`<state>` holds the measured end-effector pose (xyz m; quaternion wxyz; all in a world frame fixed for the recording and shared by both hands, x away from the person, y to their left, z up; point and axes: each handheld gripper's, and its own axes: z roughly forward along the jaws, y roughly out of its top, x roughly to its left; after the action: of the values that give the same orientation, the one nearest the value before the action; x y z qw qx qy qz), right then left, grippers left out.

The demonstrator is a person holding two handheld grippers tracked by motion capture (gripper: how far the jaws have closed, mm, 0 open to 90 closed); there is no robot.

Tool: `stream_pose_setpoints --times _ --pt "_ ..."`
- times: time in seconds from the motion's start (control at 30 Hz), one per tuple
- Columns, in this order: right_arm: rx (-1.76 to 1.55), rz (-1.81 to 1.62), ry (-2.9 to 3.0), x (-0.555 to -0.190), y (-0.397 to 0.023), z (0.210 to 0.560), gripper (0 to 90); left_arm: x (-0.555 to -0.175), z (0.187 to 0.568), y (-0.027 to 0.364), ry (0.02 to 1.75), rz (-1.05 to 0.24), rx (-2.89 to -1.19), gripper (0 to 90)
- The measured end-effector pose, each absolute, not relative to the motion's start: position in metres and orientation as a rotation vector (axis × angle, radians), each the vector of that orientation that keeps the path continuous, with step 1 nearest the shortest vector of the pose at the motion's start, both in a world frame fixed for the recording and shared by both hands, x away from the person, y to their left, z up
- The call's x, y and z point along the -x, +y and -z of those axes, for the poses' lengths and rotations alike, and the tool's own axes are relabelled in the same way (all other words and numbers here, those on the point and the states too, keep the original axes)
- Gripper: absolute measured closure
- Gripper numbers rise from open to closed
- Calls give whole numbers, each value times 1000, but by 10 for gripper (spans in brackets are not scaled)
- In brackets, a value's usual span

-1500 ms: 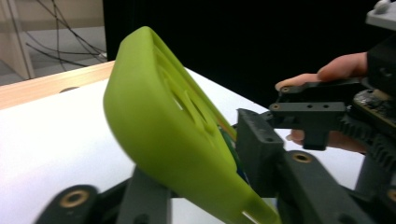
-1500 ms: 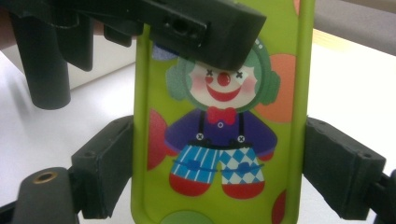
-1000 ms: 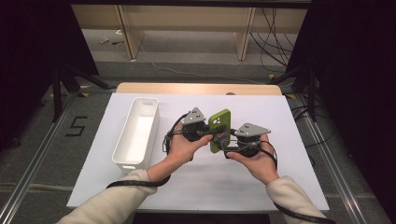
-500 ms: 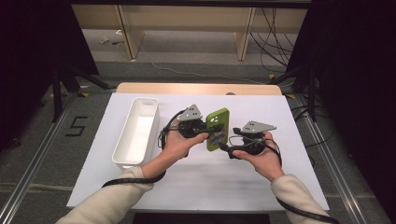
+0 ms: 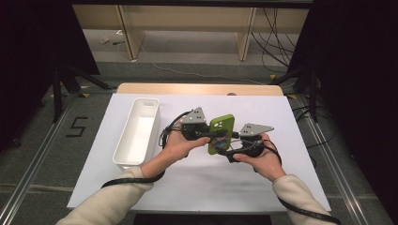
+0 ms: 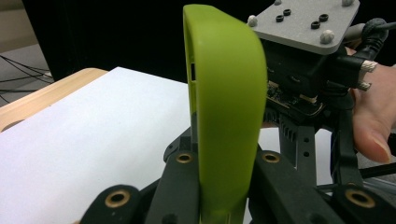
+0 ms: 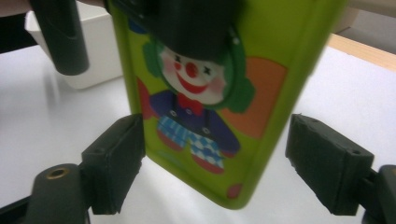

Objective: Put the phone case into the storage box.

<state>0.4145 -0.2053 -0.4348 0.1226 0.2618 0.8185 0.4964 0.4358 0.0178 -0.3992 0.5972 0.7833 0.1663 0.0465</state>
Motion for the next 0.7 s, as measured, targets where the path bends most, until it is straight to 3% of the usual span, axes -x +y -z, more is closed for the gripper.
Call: stream_pose_setpoints --times 0.43,0.7 --pt "-729 -1539 2422 -416 -203 439 328 -435 402 15 366 -95 -1828 838" --pt "-764 -1607 2433 -421 -210 442 456 -436 403 15 364 -99 -1818 839"
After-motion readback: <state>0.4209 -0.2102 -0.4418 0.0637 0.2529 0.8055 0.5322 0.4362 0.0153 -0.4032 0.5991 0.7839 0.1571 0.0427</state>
